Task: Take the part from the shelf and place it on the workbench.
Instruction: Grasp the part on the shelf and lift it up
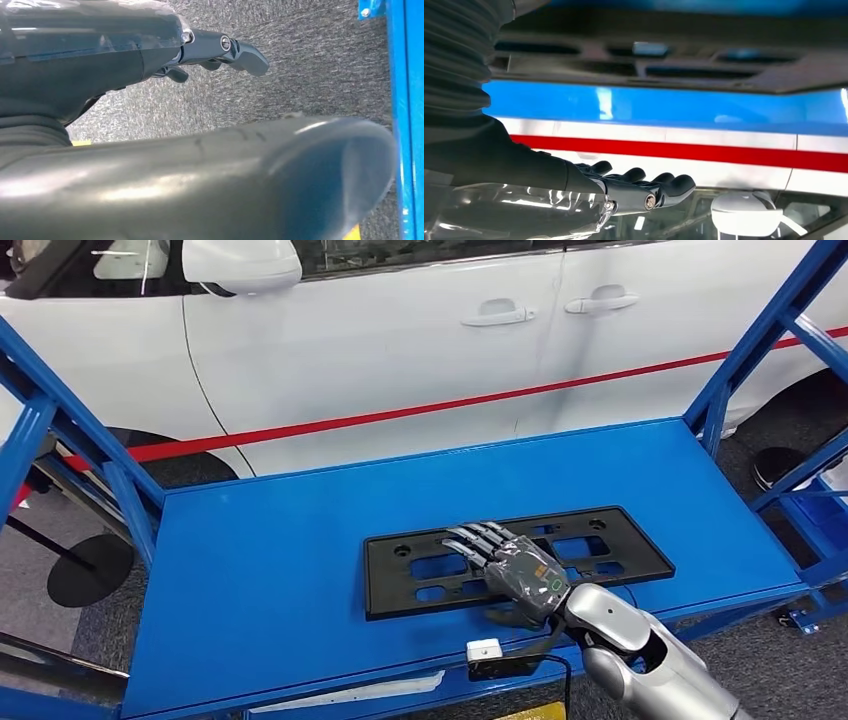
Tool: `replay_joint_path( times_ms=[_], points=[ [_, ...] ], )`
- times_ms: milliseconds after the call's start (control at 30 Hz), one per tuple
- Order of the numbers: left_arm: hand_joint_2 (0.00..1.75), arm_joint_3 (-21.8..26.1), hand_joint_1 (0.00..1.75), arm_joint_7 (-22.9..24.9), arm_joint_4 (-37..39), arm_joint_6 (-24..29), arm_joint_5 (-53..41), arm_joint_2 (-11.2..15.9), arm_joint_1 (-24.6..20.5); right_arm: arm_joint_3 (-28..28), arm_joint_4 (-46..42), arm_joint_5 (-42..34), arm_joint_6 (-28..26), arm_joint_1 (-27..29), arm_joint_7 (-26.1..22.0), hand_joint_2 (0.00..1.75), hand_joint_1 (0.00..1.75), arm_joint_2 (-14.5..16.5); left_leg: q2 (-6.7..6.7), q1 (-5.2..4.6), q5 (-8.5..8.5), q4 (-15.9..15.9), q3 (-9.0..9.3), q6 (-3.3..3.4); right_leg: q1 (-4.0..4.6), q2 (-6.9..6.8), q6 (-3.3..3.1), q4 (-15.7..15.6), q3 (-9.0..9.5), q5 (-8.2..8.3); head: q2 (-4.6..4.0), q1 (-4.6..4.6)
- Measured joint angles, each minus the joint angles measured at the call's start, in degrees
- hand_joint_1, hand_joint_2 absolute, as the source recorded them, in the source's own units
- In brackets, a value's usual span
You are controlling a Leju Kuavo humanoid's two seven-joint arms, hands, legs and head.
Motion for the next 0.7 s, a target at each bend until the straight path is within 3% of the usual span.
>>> replay_joint_path(
  times_ms=[67, 200, 233, 333, 367, 400, 433, 500, 533, 567, 700],
  points=[
    [0.0, 0.0, 0.0, -0.04, 0.0, 0.0, 0.0, 0.07, -0.06, 0.46, 0.35, -0.25, 0.21, -0.78, -0.01, 1.75, 0.0, 0.0, -0.11, -0.17, -0.27, 0.38, -0.26, -0.6, 0.12, 0.07, -0.37, -4.08, 1.76, 0.92, 0.0, -0.05],
    [0.0, 0.0, 0.0, -0.26, 0.0, 0.03, 0.02, 0.21, -0.08, 1.29, 0.92, -0.74, 0.36, -1.57, -0.01, 1.75, 0.0, -0.01, -0.13, -0.01, -1.33, 1.61, -0.83, -1.88, 0.24, 0.13, -1.88, -4.49, 1.75, 0.96, 0.0, -0.1],
    [0.0, 0.01, 0.0, -0.44, 0.0, 0.05, 0.08, 0.24, -0.09, 1.48, 1.02, -1.04, 0.53, -1.92, -0.01, 1.75, 0.0, -0.03, -0.12, 0.06, -2.65, 3.71, -1.74, -2.12, 0.21, 0.1, -2.25, -4.61, 1.82, 1.01, 0.0, -0.11],
    [0.0, 0.16, 0.0, -1.4, 0.0, 0.08, 0.65, 0.42, -0.06, 2.16, 1.36, -2.7, 1.72, -2.81, -0.51, 1.75, 0.0, -0.26, -0.09, 0.12, -7.58, 14.64, -6.93, -2.39, 0.47, 0.01, -2.79, -4.6, 1.86, 0.92, 0.0, -0.13],
    [0.0, 0.32, 0.0, -1.88, 0.0, 0.08, 1.04, 0.52, -0.03, 2.56, 1.52, -3.43, 2.31, -3.21, -0.82, 1.75, 0.0, -0.34, -0.09, 0.12, -7.89, 16.84, -8.09, -2.38, 0.58, 0.01, -2.85, -4.55, 1.87, 0.88, 0.0, -0.13],
    [0.0, 0.51, 0.0, -2.41, 0.0, 0.08, 1.49, 0.65, -0.02, 3.04, 1.72, -4.12, 2.91, -3.78, -1.16, 1.75, 0.0, -0.39, -0.09, 0.12, -7.1, 16.89, -8.25, -2.3, 0.67, 0.06, -2.89, -4.5, 1.89, 0.84, 0.0, -0.13],
    [0.0, 0.72, 0.0, -3.01, 0.0, 0.08, 1.97, 0.83, -0.03, 3.59, 1.96, -4.78, 3.56, -4.53, -1.49, 1.75, 0.0, -0.42, -0.09, 0.12, -5.37, 14.8, -7.4, -2.15, 0.73, 0.14, -2.91, -4.43, 1.94, 0.81, 0.0, -0.13],
    [0.0, 1.14, 0.0, -4.25, -0.01, 0.01, 2.84, 1.33, -0.17, 4.89, 2.65, -5.95, 4.97, -6.4, -1.97, 1.75, 0.0, -0.42, -0.09, 0.0, -1.41, 7.18, -4.01, -1.65, 0.89, 0.3, -2.81, -4.31, 2.04, 0.69, 0.0, -0.13],
    [0.0, 1.38, 0.0, -4.91, -0.02, -0.08, 3.19, 1.63, -0.29, 5.69, 3.2, -6.57, 5.78, -7.38, -2.23, 1.75, 0.0, -0.42, -0.1, -0.1, -0.3, 3.99, -2.6, -1.4, 0.99, 0.36, -2.65, -4.22, 1.99, 0.65, 0.0, -0.11],
    [0.0, 1.63, 0.0, -5.52, -0.02, -0.21, 3.52, 1.87, -0.4, 6.53, 3.85, -7.18, 6.54, -8.27, -2.48, 1.75, 0.0, -0.41, -0.14, -0.21, 0.16, 2.06, -1.81, -1.19, 1.06, 0.37, -2.43, -4.17, 1.9, 0.66, 0.0, -0.09],
    [0.0, 2.27, 0.0, -6.91, -0.02, -0.68, 4.27, 2.45, -0.43, 8.91, 6.36, -9.7, 8.25, -10.36, -3.31, 1.75, 0.0, -0.13, -0.3, -0.08, 0.48, 0.58, -1.37, -0.23, 0.98, 0.19, -1.33, -3.77, 1.61, 0.33, 0.0, -0.05]
  ],
)
